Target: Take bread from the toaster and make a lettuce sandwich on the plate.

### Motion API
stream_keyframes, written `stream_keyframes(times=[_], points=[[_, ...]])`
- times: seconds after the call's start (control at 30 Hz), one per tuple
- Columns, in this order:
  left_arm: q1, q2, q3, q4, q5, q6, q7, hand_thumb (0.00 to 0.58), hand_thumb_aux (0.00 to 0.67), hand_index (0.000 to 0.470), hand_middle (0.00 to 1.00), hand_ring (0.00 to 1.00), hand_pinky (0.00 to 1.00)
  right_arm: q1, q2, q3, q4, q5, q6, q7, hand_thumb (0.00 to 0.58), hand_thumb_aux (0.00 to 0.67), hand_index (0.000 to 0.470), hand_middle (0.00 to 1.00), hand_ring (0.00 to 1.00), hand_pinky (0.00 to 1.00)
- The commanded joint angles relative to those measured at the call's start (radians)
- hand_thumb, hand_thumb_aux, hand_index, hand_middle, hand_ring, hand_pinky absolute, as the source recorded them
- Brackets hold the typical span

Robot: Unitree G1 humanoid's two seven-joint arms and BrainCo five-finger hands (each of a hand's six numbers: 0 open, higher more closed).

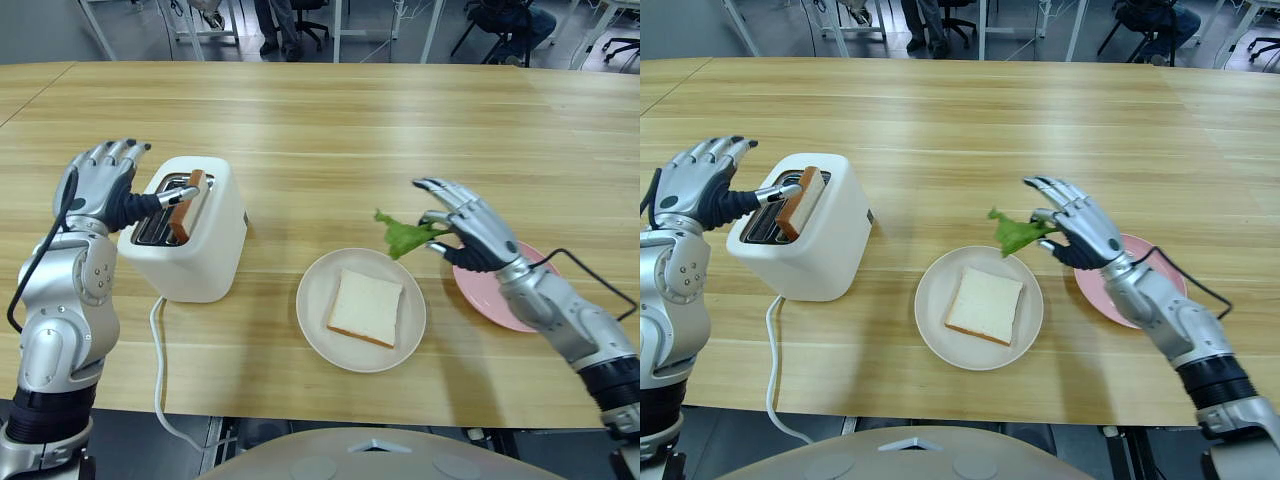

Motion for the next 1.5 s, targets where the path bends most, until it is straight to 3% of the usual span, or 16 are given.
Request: stream_keyframes(times=[0.03, 0.37, 0.4, 0.43, 0.47, 0.5, 0.57, 0.6, 0.63, 0.67, 0.7, 0.73, 0.8, 0.83, 1.17, 1.5], points=[[0.01, -0.004, -0.057, 0.043, 0.01, 0.022, -0.067, 0.0, 0.0, 0.0, 0.0, 0.0, 0.0, -0.045, 0.061, 0.049, -0.033, -0.073, 0.006, 0.047, 0.58, 0.67, 0.46, 0.0, 0.0, 0.0], [-0.046, -0.024, -0.145, 0.151, -0.028, 0.022, -0.082, 0.0, 0.0, 0.0, 0.0, 0.0, 0.0, -0.055, 0.08, 0.148, 0.006, -0.199, -0.041, 0.12, 0.58, 0.67, 0.46, 0.0, 0.0, 0.0], [-0.055, -0.024, -0.15, 0.163, -0.029, 0.022, -0.08, 0.0, 0.0, 0.0, 0.0, 0.0, 0.0, -0.046, 0.069, 0.154, 0.006, -0.205, -0.041, 0.138, 0.565, 0.562, 0.386, 0.0, 0.0, 0.0], [-0.068, -0.023, -0.156, 0.183, -0.031, 0.023, -0.079, 0.0, 0.0, 0.0, 0.0, 0.0, 0.0, -0.036, 0.057, 0.158, 0.005, -0.211, -0.041, 0.156, 0.053, 0.032, 0.022, 0.0, 0.0, 0.0], [-0.078, -0.022, -0.162, 0.2, -0.031, 0.024, -0.077, 0.0, 0.0, 0.0, 0.0, 0.0, 0.0, -0.026, 0.048, 0.159, 0.003, -0.206, -0.043, 0.175, 0.053, 0.032, 0.022, 0.0, 0.0, 0.0], [-0.085, -0.021, -0.167, 0.212, -0.032, 0.025, -0.075, 0.0, 0.0, 0.0, 0.0, 0.0, 0.0, -0.019, 0.042, 0.159, 0.001, -0.202, -0.044, 0.186, 0.0, 0.0, 0.0, 0.0, 0.0, 0.0], [-0.101, -0.024, -0.171, 0.234, -0.044, 0.025, -0.065, 0.023, 0.013, 0.009, 0.0, 0.0, 0.0, -0.004, 0.03, 0.148, -0.017, -0.194, -0.044, 0.198, 0.0, 0.0, 0.0, 0.0, 0.0, 0.0], [-0.109, -0.026, -0.174, 0.244, -0.046, 0.024, -0.059, 0.458, 0.363, 0.249, 0.0, 0.0, 0.0, 0.004, 0.024, 0.143, -0.029, -0.191, -0.044, 0.206, 0.0, 0.0, 0.0, 0.0, 0.0, 0.0], [-0.118, -0.033, -0.174, 0.253, -0.059, 0.019, -0.048, 0.508, 0.434, 0.298, 0.0, 0.0, 0.0, 0.011, 0.019, 0.135, -0.044, -0.187, -0.043, 0.213, 0.0, 0.0, 0.0, 0.0, 0.0, 0.0], [-0.127, -0.04, -0.174, 0.262, -0.068, 0.018, -0.035, 0.58, 0.67, 0.46, 0.0, 0.0, 0.0, 0.018, 0.016, 0.129, -0.058, -0.183, -0.042, 0.221, 0.0, 0.0, 0.0, 0.0, 0.0, 0.0], [-0.136, -0.04, -0.176, 0.272, -0.069, 0.018, -0.024, 0.58, 0.67, 0.46, 0.23, 0.23, 0.23, 0.024, 0.012, 0.123, -0.072, -0.178, -0.04, 0.229, 0.0, 0.0, 0.0, 0.0, 0.0, 0.0], [-0.143, -0.043, -0.176, 0.283, -0.079, 0.015, -0.011, 0.58, 0.67, 0.46, 0.59, 0.59, 0.59, 0.031, 0.01, 0.117, -0.086, -0.172, -0.036, 0.237, 0.0, 0.0, 0.0, 0.0, 0.0, 0.0], [-0.15, -0.044, -0.177, 0.298, -0.089, 0.012, 0.003, 0.58, 0.67, 0.46, 0.59, 0.59, 0.59, 0.039, 0.009, 0.108, -0.106, -0.164, -0.031, 0.248, 0.0, 0.0, 0.0, 0.0, 0.0, 0.0], [-0.153, -0.043, -0.179, 0.304, -0.092, 0.011, 0.007, 0.58, 0.67, 0.46, 0.98, 0.98, 0.98, 0.042, 0.009, 0.103, -0.115, -0.16, -0.028, 0.254, 0.0, 0.0, 0.0, 0.0, 0.0, 0.0], [-0.189, -0.075, -0.16, 0.315, -0.176, -0.035, 0.138, 0.58, 0.67, 0.46, 1.0, 1.0, 1.0, 0.077, 0.043, 0.063, -0.191, -0.119, -0.007, 0.281, 0.0, 0.0, 0.0, 0.0, 0.0, 0.0], [-0.269, -0.103, -0.008, 0.066, -0.321, -0.111, 0.281, 0.58, 0.67, 0.46, 1.0, 1.0, 1.0, 0.106, 0.069, -0.047, -0.231, -0.097, -0.012, 0.197, 0.0, 0.0, 0.0, 0.0, 0.0, 0.0]])
